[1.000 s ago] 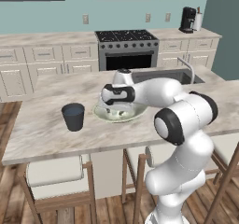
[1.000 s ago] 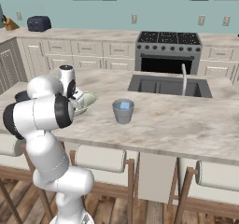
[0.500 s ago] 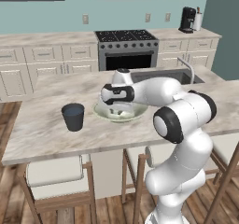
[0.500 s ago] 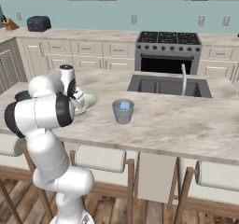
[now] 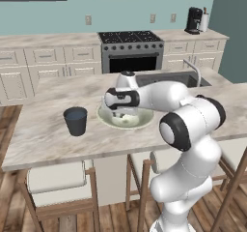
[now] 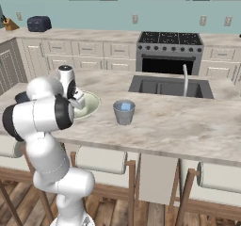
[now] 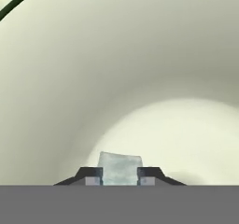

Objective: There are four ice cubes in the ice bowl. Place two ice cubes in each glass of water.

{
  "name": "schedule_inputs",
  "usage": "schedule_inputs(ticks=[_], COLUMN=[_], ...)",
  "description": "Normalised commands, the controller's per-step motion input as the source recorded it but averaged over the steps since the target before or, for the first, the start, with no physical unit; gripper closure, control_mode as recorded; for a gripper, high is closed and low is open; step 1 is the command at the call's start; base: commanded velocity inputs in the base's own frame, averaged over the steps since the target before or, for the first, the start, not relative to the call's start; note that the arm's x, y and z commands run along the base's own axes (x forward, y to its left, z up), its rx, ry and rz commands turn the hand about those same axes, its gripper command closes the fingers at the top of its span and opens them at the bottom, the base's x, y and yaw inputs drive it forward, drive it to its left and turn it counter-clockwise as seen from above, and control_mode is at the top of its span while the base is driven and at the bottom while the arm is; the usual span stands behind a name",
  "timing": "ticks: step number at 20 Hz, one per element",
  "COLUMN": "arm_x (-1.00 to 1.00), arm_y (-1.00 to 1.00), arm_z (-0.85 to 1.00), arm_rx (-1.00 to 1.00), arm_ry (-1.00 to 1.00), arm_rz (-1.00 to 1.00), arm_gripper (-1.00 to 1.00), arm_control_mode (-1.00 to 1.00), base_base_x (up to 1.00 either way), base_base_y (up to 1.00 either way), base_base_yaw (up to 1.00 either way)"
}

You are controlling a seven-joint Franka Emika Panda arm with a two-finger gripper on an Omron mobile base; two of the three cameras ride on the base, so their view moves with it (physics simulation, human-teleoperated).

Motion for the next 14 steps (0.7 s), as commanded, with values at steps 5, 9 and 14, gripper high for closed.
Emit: schedule_inputs(ticks=[5, 9, 14], arm_x=[-0.59, -0.71, -0.63], arm_y=[0.0, 0.01, 0.05], arm_z=[0.35, 0.7, 0.82], arm_rx=[0.0, 0.0, 0.0], arm_ry=[-0.05, 0.0, 0.0], arm_rz=[0.0, 0.0, 0.0], arm_gripper=[1.0, 1.0, 1.0], arm_control_mode=[-1.0, -1.0, -1.0], base_base_x=[0.0, 0.0, 0.0], base_base_y=[0.0, 0.0, 0.0], base_base_yaw=[0.0, 0.0, 0.0])
